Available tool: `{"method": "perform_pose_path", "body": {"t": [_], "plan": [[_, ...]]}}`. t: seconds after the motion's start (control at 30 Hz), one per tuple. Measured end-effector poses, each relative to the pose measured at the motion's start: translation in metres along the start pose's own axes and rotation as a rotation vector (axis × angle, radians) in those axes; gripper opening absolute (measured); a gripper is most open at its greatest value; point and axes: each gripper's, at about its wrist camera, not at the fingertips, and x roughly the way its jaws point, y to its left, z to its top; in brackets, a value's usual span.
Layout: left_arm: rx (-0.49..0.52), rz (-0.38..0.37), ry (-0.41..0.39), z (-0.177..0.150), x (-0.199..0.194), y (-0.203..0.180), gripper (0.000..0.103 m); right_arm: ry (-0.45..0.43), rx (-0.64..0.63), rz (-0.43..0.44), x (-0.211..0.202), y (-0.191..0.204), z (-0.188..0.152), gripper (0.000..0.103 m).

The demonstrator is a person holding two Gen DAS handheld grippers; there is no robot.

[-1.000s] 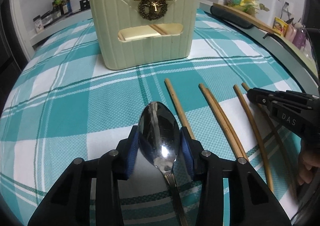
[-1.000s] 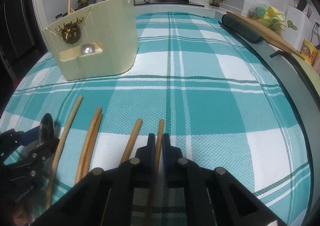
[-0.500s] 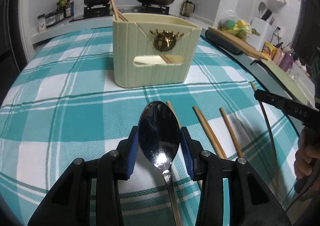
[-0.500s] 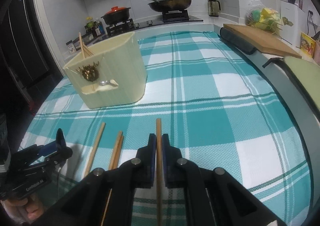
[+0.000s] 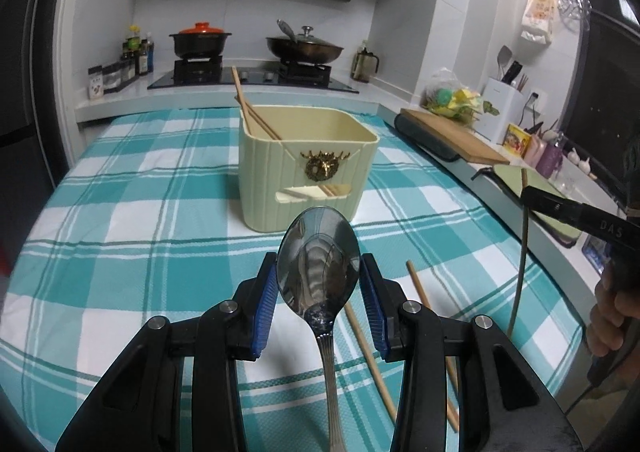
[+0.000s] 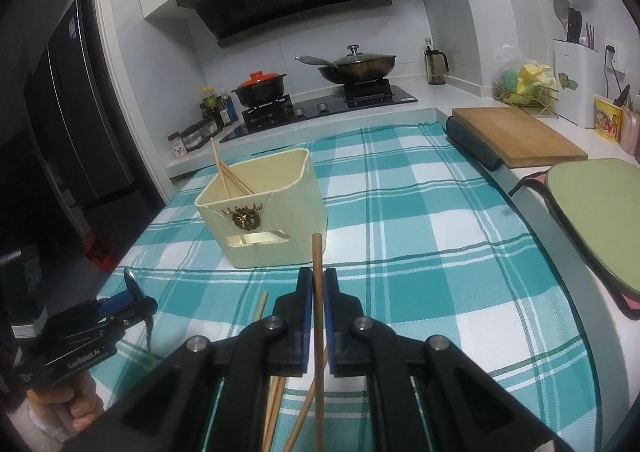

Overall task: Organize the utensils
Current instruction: 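Lift the spoon and chopstick with both tools and carry them over the cream holder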

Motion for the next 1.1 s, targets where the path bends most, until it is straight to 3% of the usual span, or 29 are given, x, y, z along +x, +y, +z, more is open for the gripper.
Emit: {"method": "perform_pose_path", "body": {"t": [0.47, 1.1], "plan": [[-0.009, -0.005, -0.078, 0.019, -0.031, 0.002, 0.040, -0.113, -0.043, 0.014, -0.037, 0.020, 0.020, 0.005], [-0.018, -0.014, -0.109, 0.036, -0.044, 0.006, 0.039, -0.193, -0.085, 0.027, -0.057, 0.038, 0.042, 0.005]]}}
